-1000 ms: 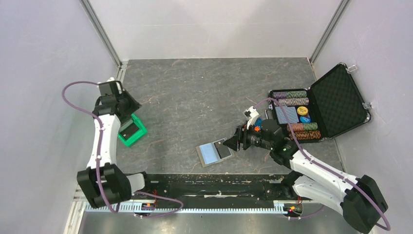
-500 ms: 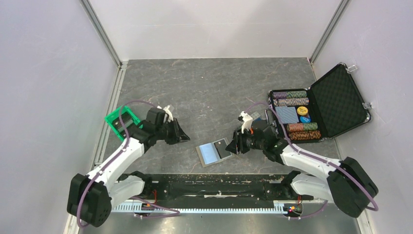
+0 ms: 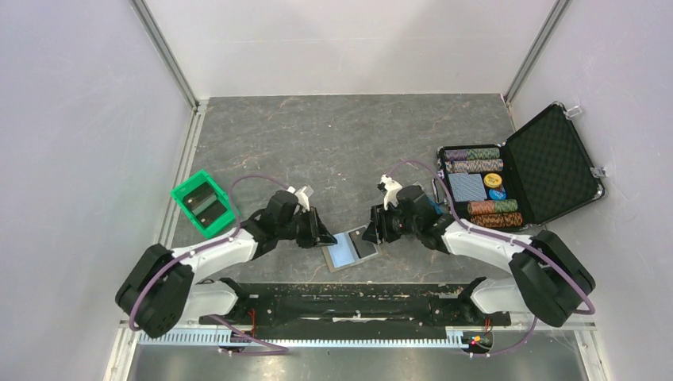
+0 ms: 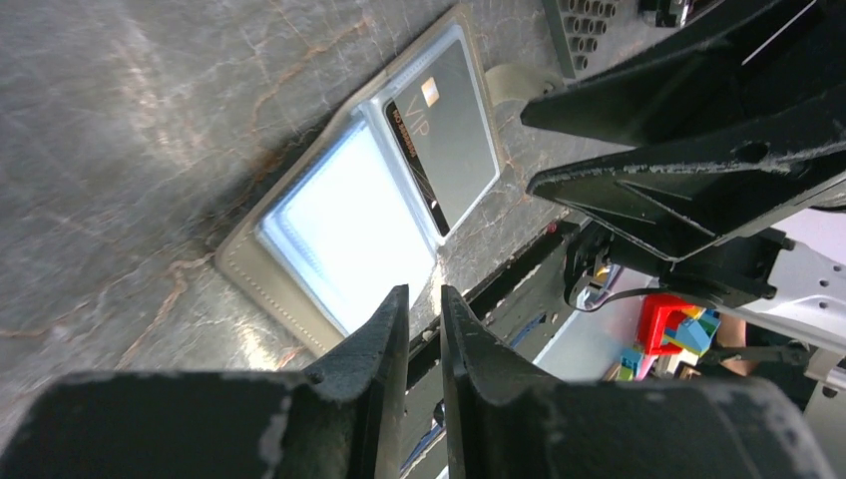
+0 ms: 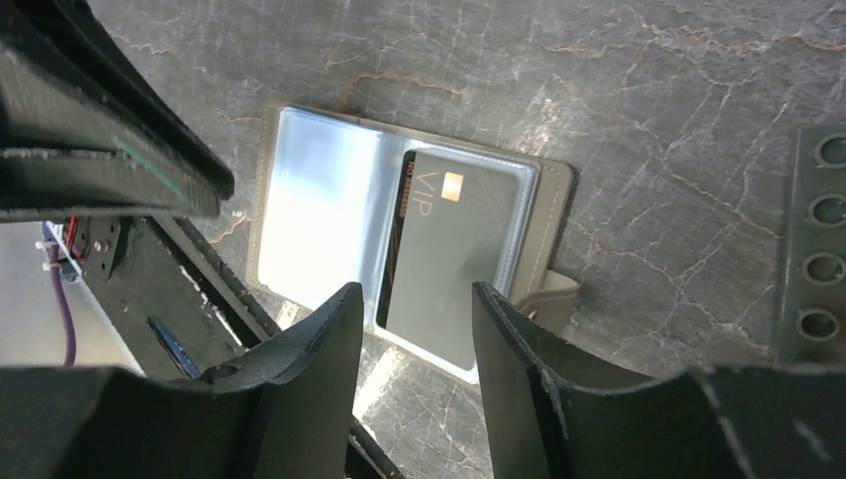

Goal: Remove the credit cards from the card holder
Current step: Remove the credit card from the card holder.

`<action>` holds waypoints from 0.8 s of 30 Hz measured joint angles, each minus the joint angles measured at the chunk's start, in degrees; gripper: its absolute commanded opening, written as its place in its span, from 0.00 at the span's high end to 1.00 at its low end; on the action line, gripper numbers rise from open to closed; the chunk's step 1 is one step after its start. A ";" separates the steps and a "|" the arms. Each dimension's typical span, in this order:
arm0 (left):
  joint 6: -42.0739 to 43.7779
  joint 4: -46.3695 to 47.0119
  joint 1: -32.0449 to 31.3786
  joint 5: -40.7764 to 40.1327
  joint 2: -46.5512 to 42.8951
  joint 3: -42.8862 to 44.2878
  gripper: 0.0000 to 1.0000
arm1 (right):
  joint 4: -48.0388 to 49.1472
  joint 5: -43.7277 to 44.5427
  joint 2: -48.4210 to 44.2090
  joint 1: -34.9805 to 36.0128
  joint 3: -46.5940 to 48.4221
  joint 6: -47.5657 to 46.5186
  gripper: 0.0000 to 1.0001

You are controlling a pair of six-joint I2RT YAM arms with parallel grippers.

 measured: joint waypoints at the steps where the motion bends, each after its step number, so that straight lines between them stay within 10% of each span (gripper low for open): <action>1: -0.13 0.90 -0.66 0.04 0.94 0.15 0.76 | -0.02 0.46 0.52 0.00 0.28 0.00 0.53; 24: 0.33 -2.89 -7.56 -12.74 9.07 3.28 0.76 | 5.55 2.69 4.52 3.69 -3.67 1.73 0.65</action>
